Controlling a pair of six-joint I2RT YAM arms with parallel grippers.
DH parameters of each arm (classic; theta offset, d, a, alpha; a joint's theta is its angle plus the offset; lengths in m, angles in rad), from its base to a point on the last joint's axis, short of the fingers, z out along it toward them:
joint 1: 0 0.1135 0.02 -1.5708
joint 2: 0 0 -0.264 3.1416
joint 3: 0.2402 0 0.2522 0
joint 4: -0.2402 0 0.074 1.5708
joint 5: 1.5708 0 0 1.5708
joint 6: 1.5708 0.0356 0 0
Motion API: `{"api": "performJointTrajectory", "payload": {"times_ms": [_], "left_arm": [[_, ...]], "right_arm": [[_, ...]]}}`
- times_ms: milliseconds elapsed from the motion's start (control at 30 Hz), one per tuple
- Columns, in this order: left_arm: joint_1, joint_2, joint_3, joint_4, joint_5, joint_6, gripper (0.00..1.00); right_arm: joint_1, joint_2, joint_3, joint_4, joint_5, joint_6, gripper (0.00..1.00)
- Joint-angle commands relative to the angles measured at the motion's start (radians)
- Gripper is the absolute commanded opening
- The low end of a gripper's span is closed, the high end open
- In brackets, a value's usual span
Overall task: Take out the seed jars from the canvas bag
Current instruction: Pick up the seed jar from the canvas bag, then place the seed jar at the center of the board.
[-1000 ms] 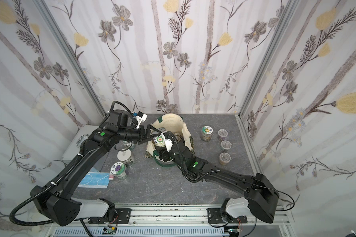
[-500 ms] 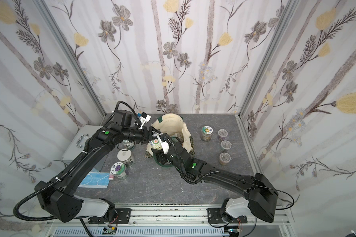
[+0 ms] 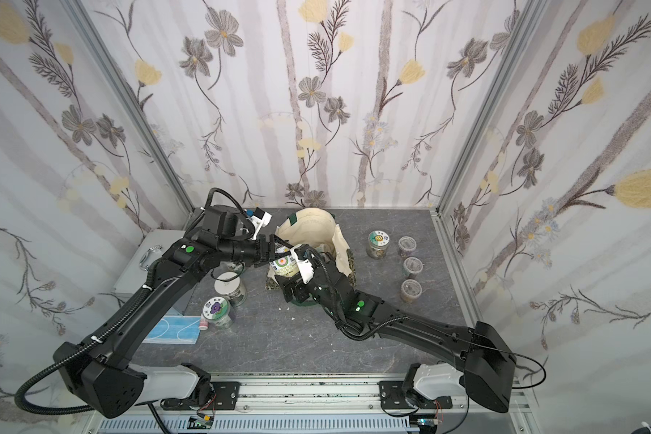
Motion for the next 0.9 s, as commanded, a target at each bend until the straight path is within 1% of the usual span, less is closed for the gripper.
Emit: {"api": "performJointTrajectory", "payload": {"times_ms": [0,167,300,367,533,633,767,867], "left_arm": [[-0.013,-0.047,-0.032,-0.025,-0.143,0.026,0.65],[-0.063,-0.135,-0.119,-0.096,-0.343,0.068,0.65],[-0.099,-0.190,-0.182,-0.149,-0.520,0.095,0.65],[-0.117,-0.221,-0.231,-0.147,-0.580,0.095,0.65],[-0.161,-0.275,-0.377,-0.099,-0.661,0.050,0.65],[-0.178,-0.296,-0.482,-0.038,-0.713,0.001,0.65],[-0.190,-0.283,-0.625,0.090,-0.768,-0.071,0.65],[-0.199,-0.258,-0.700,0.170,-0.824,-0.114,0.67]], "right_arm": [[-0.001,-0.053,-0.022,0.013,0.041,0.038,1.00],[-0.033,-0.145,-0.045,-0.008,0.044,0.099,1.00],[-0.101,-0.211,-0.077,0.006,-0.008,0.177,1.00],[-0.137,-0.238,-0.087,0.011,-0.032,0.210,1.00],[-0.201,-0.277,-0.101,0.013,-0.078,0.272,1.00],[-0.223,-0.286,-0.108,0.009,-0.094,0.291,1.00],[-0.243,-0.290,-0.118,0.016,-0.114,0.314,1.00],[-0.248,-0.290,-0.118,0.014,-0.121,0.319,1.00]]}}
